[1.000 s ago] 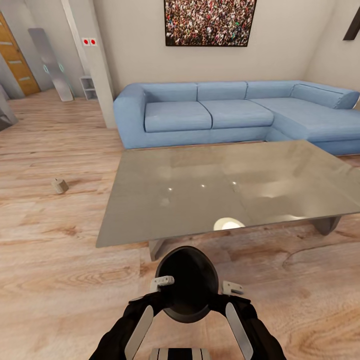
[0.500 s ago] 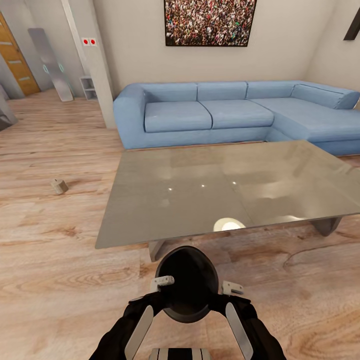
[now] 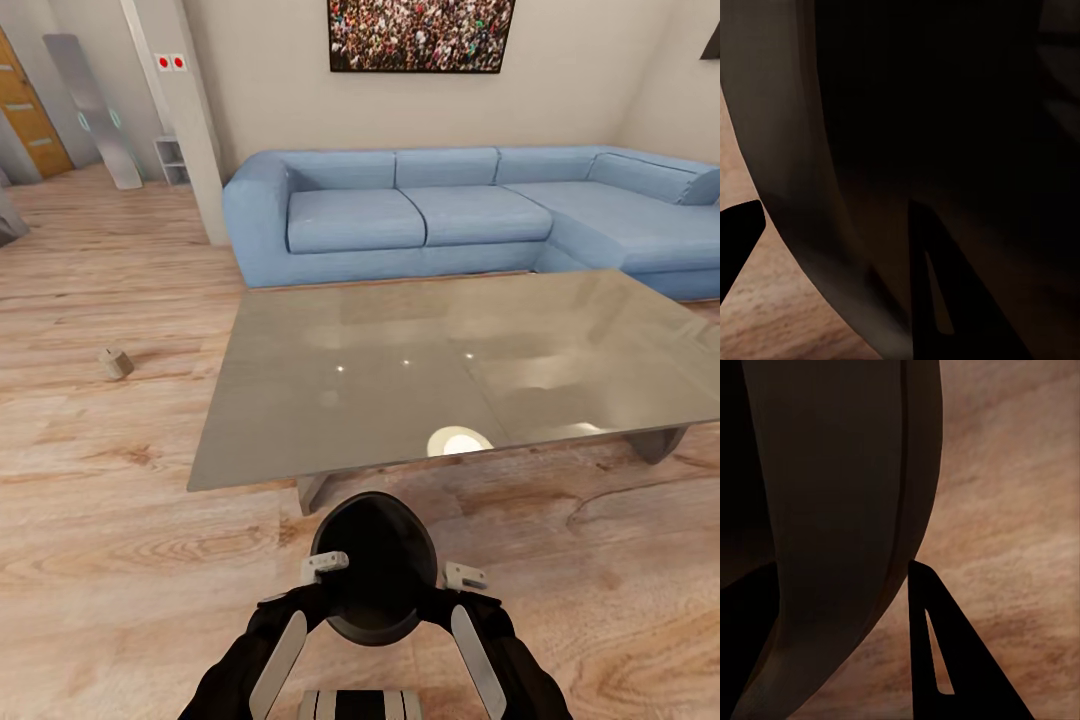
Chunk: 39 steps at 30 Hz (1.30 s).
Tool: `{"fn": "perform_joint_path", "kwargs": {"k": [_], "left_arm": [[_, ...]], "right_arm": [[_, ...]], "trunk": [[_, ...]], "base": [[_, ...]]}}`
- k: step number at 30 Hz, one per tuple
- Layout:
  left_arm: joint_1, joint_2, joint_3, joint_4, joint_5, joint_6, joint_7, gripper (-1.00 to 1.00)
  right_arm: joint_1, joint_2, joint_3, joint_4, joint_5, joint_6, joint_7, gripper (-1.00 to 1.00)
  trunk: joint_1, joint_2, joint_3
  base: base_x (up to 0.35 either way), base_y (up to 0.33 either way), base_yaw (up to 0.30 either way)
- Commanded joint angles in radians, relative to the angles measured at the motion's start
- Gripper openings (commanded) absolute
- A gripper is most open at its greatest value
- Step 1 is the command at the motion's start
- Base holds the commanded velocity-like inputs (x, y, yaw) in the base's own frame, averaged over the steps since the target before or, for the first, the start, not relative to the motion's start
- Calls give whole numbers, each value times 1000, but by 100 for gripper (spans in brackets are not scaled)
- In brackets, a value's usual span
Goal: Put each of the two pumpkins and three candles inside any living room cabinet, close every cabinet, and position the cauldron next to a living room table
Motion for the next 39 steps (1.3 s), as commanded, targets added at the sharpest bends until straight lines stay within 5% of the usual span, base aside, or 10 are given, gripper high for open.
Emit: {"fn": "perform_joint_path", "kwargs": {"k": [1, 39], "left_arm": [[-1, 0, -3, -19, 39, -1, 9, -100], [-1, 0, -3, -20, 39, -1, 9, -100]], "right_arm": [[-1, -6, -1, -2, 6, 5, -9, -100], [-1, -5, 0, -2, 6, 4, -10, -100]], "trunk": [[0, -1, -5], [5, -3, -43]], "base": [[0, 0, 0], [19, 0, 0]]}}
